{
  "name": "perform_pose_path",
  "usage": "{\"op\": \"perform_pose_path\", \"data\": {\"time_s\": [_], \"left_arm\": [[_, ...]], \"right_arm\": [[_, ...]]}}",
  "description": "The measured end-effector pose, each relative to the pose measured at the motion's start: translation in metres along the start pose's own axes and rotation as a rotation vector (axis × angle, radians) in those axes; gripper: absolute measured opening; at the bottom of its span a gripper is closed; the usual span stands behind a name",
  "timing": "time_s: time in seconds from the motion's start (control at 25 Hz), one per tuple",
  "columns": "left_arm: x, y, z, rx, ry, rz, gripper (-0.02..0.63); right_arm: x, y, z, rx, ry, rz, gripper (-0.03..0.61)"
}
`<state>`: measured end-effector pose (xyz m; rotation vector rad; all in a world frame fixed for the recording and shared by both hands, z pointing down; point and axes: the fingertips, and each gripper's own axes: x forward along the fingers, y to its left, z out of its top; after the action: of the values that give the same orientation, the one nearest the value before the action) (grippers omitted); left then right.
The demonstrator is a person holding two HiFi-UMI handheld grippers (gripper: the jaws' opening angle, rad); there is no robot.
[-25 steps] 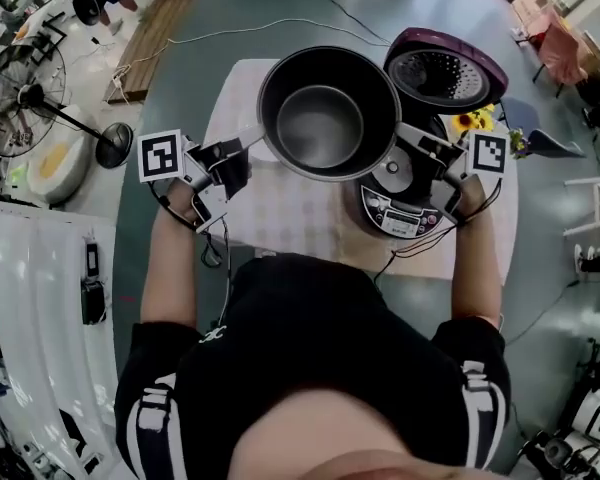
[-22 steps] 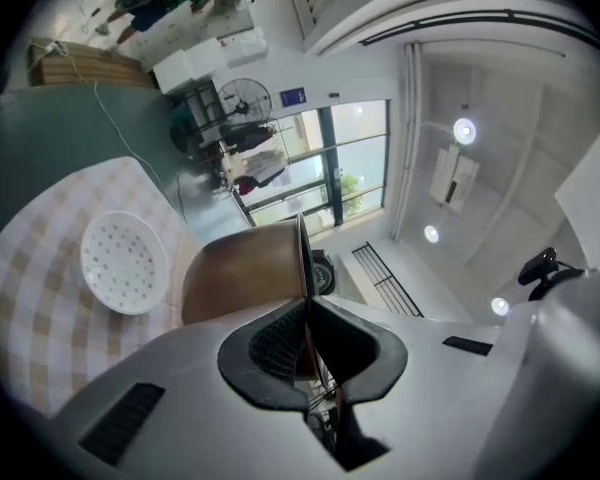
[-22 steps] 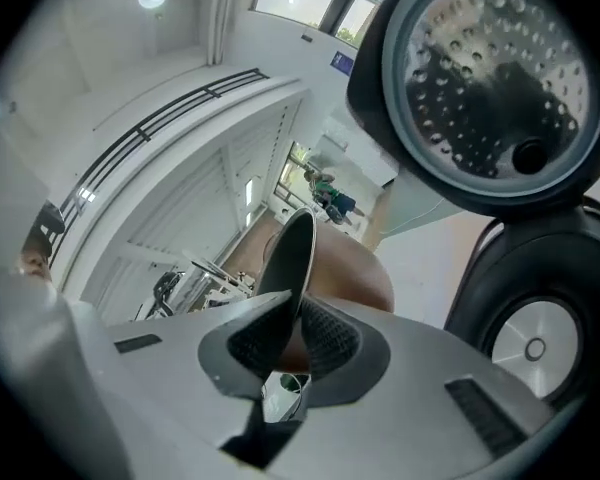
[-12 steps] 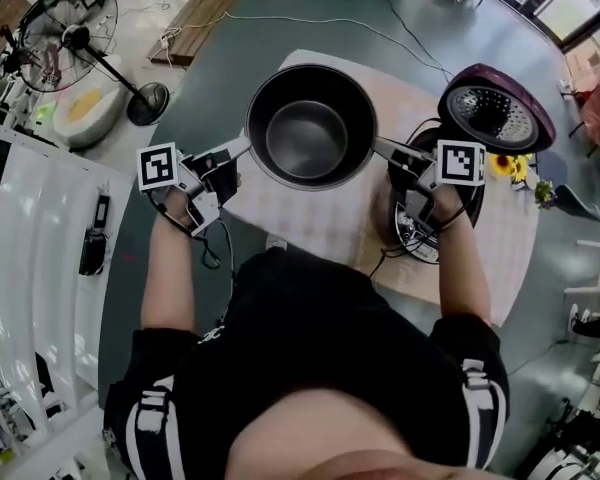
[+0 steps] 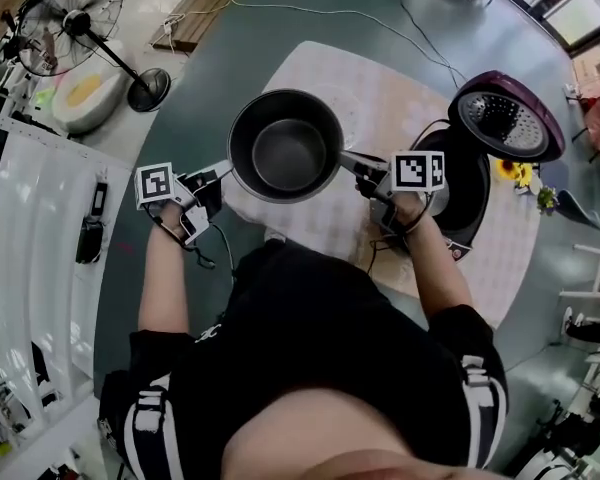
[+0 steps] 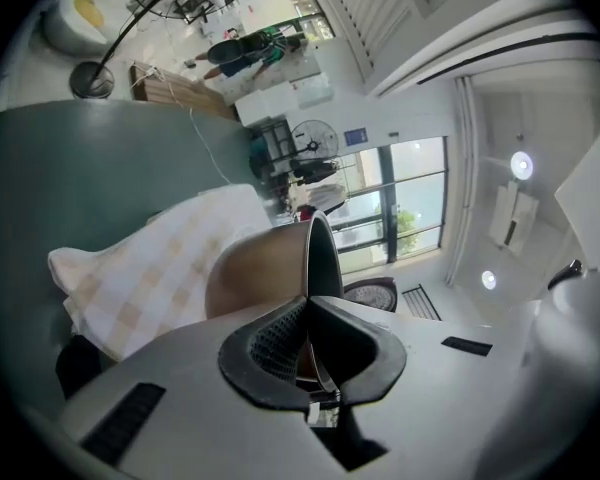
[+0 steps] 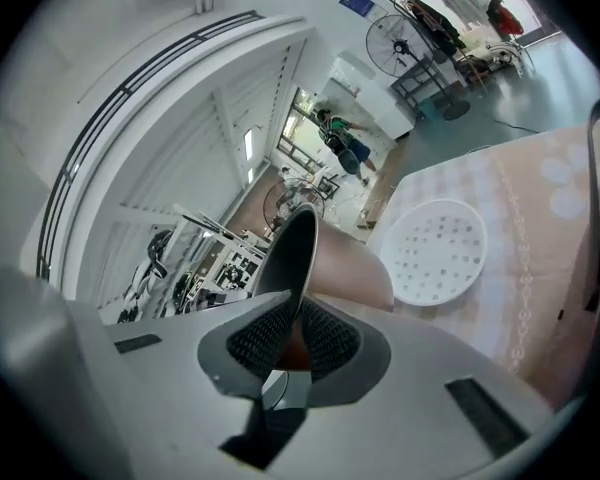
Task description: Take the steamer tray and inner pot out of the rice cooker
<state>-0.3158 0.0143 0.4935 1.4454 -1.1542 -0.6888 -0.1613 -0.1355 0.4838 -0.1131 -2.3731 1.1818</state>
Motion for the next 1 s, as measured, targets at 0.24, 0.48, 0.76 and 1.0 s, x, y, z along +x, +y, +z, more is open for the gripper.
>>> {"op": "perform_pose_path", "data": {"time_s": [0.24,0.48,0.76,1.0], "left_arm": [[-0.008,0.041,0.001,-0.028,-0.001,0.060,0.006],[-0.015,0.077,-0.001,-0.067,0.008,0.106,0.008],[-0.017,0.104,-0.007,-0.100,0.006,0.143,0.006],[-0.014,0.117,-0.012,-0.094,0.016,0.179,0.008]], "right_arm": [[0.033,-0.023,-0.019,0.023,0.015,0.007,0.028],[0.055,-0.042,-0.041,0.070,0.041,-0.012,0.029],[0.069,-0.058,-0.057,0.088,0.067,-0.056,0.028],[0.073,-0.072,-0.070,0.086,0.088,-0.102,0.028]]}}
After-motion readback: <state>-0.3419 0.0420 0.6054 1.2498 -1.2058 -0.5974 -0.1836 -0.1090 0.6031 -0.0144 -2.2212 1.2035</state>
